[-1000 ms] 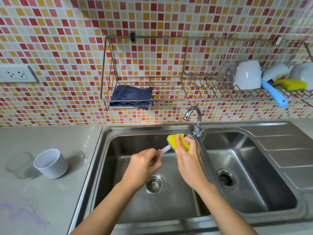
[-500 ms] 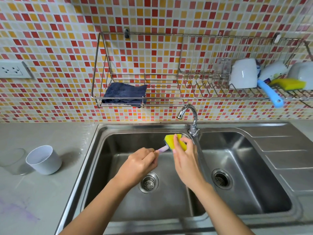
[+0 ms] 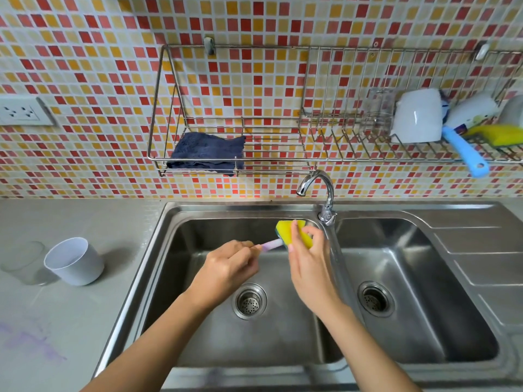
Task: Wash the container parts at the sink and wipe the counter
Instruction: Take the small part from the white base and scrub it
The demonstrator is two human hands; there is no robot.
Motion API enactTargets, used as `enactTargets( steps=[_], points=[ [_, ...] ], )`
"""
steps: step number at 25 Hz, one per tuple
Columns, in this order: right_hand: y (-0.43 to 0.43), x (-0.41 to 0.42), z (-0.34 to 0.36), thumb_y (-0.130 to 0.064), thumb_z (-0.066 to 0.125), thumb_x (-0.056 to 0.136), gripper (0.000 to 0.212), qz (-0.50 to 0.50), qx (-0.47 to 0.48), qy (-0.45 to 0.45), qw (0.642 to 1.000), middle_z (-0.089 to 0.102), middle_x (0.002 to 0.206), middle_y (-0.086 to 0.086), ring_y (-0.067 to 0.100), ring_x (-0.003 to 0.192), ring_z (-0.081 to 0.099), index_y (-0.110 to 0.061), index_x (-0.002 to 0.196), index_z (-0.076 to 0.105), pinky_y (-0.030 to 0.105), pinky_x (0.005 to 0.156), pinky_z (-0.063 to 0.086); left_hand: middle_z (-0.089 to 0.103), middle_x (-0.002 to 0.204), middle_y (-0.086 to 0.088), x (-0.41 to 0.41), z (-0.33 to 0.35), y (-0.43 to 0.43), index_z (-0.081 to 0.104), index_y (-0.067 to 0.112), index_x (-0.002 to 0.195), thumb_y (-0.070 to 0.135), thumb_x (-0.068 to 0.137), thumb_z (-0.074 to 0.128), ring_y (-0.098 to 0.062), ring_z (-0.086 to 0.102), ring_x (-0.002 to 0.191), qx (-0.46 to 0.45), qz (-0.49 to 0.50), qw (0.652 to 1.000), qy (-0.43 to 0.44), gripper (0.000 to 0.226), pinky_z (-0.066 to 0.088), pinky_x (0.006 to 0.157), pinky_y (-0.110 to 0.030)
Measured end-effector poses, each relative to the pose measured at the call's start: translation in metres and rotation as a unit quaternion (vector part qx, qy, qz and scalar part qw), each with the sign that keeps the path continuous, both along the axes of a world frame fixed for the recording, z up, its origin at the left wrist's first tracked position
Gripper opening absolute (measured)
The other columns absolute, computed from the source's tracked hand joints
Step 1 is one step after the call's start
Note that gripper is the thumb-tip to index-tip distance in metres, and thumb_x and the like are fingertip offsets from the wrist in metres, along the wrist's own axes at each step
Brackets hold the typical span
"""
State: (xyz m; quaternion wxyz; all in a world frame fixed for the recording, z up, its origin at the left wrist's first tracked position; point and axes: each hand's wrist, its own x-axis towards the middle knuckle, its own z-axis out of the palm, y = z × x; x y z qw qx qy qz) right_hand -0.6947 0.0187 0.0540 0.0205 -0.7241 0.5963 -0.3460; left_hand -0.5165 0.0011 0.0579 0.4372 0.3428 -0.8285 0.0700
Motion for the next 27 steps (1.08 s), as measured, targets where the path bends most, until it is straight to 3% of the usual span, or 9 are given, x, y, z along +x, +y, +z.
enactTargets(
  steps=[5, 8, 12, 17, 19, 23, 25, 27],
  points=[
    [-0.004, 0.000, -0.003, -0.031, 0.028, 0.093, 0.053, 0.001, -0.007, 0.003, 1.000, 0.035, 0.122, 0.011, 0.031, 0.102, 0.047, -0.013, 0.142, 0.031, 0.040, 0.082, 0.050, 0.074, 0.079, 0.002, -0.009, 0.005, 0.005, 0.071, 0.003, 0.079, 0.022, 0.079, 0.064, -0.006, 0.066, 0.071, 0.174, 0.024, 0.973, 0.152, 0.020, 0.050, 0.068, -0.008],
    [-0.003, 0.002, -0.008, -0.031, 0.028, 0.094, 0.053, 0.023, -0.020, 0.018, 0.999, 0.034, 0.124, 0.010, 0.031, 0.102, 0.047, -0.013, 0.143, 0.030, 0.038, 0.082, 0.047, 0.073, 0.084, 0.009, -0.011, 0.003, 0.006, 0.072, 0.005, 0.081, 0.023, 0.078, 0.067, -0.003, 0.069, 0.075, 0.255, 0.021, 0.944, 0.207, 0.020, 0.052, 0.069, -0.009],
    [-0.011, -0.003, -0.010, -0.033, 0.027, 0.093, 0.053, -0.011, -0.004, -0.005, 1.000, 0.035, 0.124, 0.013, 0.033, 0.105, 0.047, -0.013, 0.143, 0.029, 0.043, 0.084, 0.050, 0.074, 0.080, 0.005, -0.009, 0.006, 0.006, 0.072, 0.008, 0.080, 0.033, 0.077, 0.062, -0.007, 0.069, 0.069, 0.280, 0.031, 0.933, 0.225, 0.027, 0.055, 0.064, -0.017],
    [-0.009, -0.001, -0.014, -0.030, 0.030, 0.093, 0.052, 0.026, -0.017, 0.006, 1.000, 0.030, 0.124, 0.008, 0.032, 0.105, 0.046, -0.015, 0.143, 0.027, 0.041, 0.086, 0.047, 0.074, 0.076, 0.003, -0.012, 0.003, 0.005, 0.072, 0.012, 0.082, 0.038, 0.076, 0.061, -0.011, 0.068, 0.064, 0.313, 0.037, 0.919, 0.238, 0.029, 0.056, 0.062, -0.027],
    [-0.010, -0.004, -0.013, -0.030, 0.030, 0.093, 0.052, -0.019, -0.013, -0.023, 0.999, 0.032, 0.123, 0.010, 0.033, 0.104, 0.047, -0.014, 0.143, 0.028, 0.041, 0.086, 0.048, 0.074, 0.074, 0.001, -0.015, 0.002, 0.005, 0.072, 0.012, 0.081, 0.039, 0.076, 0.061, -0.015, 0.066, 0.061, 0.322, 0.034, 0.914, 0.244, 0.029, 0.054, 0.059, -0.027],
    [-0.010, 0.003, -0.018, -0.026, 0.036, 0.093, 0.051, 0.010, -0.030, 0.023, 0.999, 0.035, 0.123, 0.012, 0.032, 0.098, 0.050, -0.011, 0.142, 0.032, 0.037, 0.080, 0.047, 0.073, 0.073, 0.006, -0.017, 0.001, 0.003, 0.072, 0.011, 0.081, 0.039, 0.076, 0.061, -0.013, 0.068, 0.063, 0.310, 0.042, 0.920, 0.236, 0.030, 0.055, 0.061, -0.025],
    [-0.026, -0.013, -0.031, -0.025, 0.037, 0.093, 0.051, -0.049, 0.017, -0.032, 0.998, 0.041, 0.120, 0.021, 0.035, 0.099, 0.049, -0.006, 0.140, 0.036, 0.035, 0.088, 0.041, 0.074, 0.079, 0.008, -0.014, -0.005, 0.002, 0.072, 0.010, 0.079, 0.038, 0.076, 0.061, -0.010, 0.070, 0.067, 0.302, 0.047, 0.925, 0.224, 0.030, 0.056, 0.063, -0.026],
    [-0.042, -0.038, -0.050, -0.027, 0.034, 0.091, 0.053, -0.075, 0.057, -0.071, 0.993, 0.042, 0.117, 0.027, 0.038, 0.103, 0.047, -0.001, 0.137, 0.040, 0.026, 0.092, 0.028, 0.075, 0.078, 0.003, -0.010, -0.010, 0.002, 0.072, 0.009, 0.078, 0.039, 0.077, 0.061, -0.010, 0.069, 0.065, 0.292, 0.062, 0.931, 0.208, 0.031, 0.056, 0.062, -0.028]
  ],
)
